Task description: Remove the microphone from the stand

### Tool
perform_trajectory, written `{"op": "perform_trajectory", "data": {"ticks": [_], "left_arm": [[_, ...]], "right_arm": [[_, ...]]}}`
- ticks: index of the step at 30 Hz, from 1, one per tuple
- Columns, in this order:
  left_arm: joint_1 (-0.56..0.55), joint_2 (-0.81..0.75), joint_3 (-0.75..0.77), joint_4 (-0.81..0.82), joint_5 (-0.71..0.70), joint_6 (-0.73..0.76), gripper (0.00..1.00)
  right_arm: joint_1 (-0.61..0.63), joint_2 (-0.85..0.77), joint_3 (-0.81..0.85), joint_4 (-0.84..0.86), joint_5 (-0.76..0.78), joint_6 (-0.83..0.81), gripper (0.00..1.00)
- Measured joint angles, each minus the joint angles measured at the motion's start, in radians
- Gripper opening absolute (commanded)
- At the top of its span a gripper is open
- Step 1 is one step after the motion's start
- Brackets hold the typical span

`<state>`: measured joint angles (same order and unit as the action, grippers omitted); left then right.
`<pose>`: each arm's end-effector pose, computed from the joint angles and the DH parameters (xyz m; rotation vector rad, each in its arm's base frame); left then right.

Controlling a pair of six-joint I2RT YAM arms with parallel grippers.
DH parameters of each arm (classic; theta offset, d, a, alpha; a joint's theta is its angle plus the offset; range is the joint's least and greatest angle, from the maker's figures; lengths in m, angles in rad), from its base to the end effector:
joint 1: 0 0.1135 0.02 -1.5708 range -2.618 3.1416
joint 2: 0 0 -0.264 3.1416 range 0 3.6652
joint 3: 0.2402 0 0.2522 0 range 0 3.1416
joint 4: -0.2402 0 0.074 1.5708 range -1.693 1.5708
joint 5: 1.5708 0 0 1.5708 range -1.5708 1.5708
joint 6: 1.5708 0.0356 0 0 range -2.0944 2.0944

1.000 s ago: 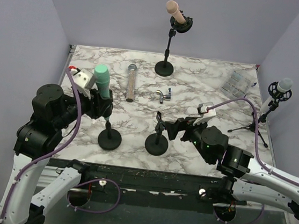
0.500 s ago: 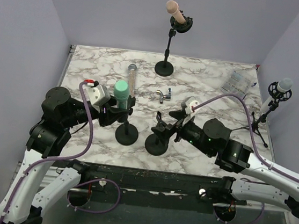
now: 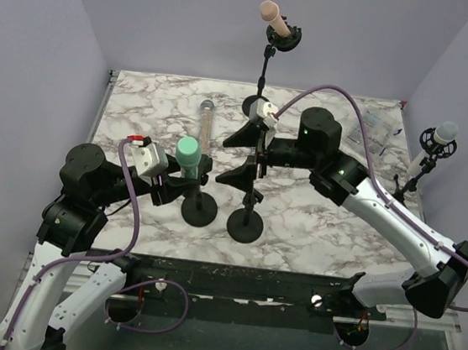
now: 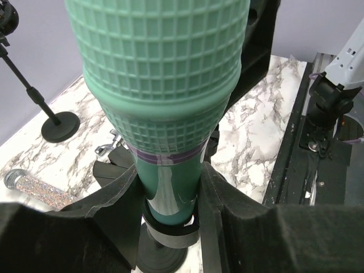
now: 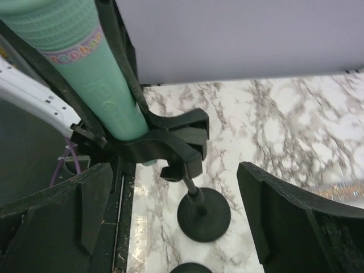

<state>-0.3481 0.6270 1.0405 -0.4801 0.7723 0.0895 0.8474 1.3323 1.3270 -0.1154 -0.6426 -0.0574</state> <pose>0.0909 -0.0594 0.4151 0.9257 1.4059 -0.8241 0.1857 0.2425 0.4164 -1.2116 1.3292 1.1182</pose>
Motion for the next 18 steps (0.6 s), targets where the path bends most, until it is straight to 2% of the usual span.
{"op": "perform_trajectory", "data": {"ticks": [4,5,6,7,10,14,16,18], "left_arm": [[0.000,0.004,-0.001,0.002,0.004,-0.006,0.00],[0.000,0.006,-0.001,0.004,0.004,-0.008,0.10],[0.000,0.008,-0.001,0.006,0.003,-0.014,0.27],[0.000,0.010,-0.001,0.008,-0.002,-0.019,0.39],[0.000,0.012,-0.001,0.014,-0.046,-0.057,0.61],[0.000,0.015,0.011,0.005,-0.168,-0.137,0.83],[0.000,0.019,0.026,-0.011,-0.225,-0.174,0.98],[0.000,0.020,0.045,-0.040,-0.275,-0.206,0.98]], "right_arm": [[-0.032,0.082,0.083,-0.016,-0.190,-0.050,1.00],[-0.032,0.091,0.086,-0.017,-0.223,-0.061,1.00],[-0.032,0.097,0.086,-0.019,-0.248,-0.066,1.00],[-0.031,0.101,0.086,-0.019,-0.265,-0.068,1.00],[-0.030,0.104,0.085,-0.011,-0.284,-0.064,1.00],[-0.030,0.104,0.067,0.023,-0.246,-0.040,1.00],[-0.030,0.102,0.045,0.041,-0.190,-0.019,1.00],[-0.030,0.095,0.015,0.062,-0.125,0.006,1.00]]}}
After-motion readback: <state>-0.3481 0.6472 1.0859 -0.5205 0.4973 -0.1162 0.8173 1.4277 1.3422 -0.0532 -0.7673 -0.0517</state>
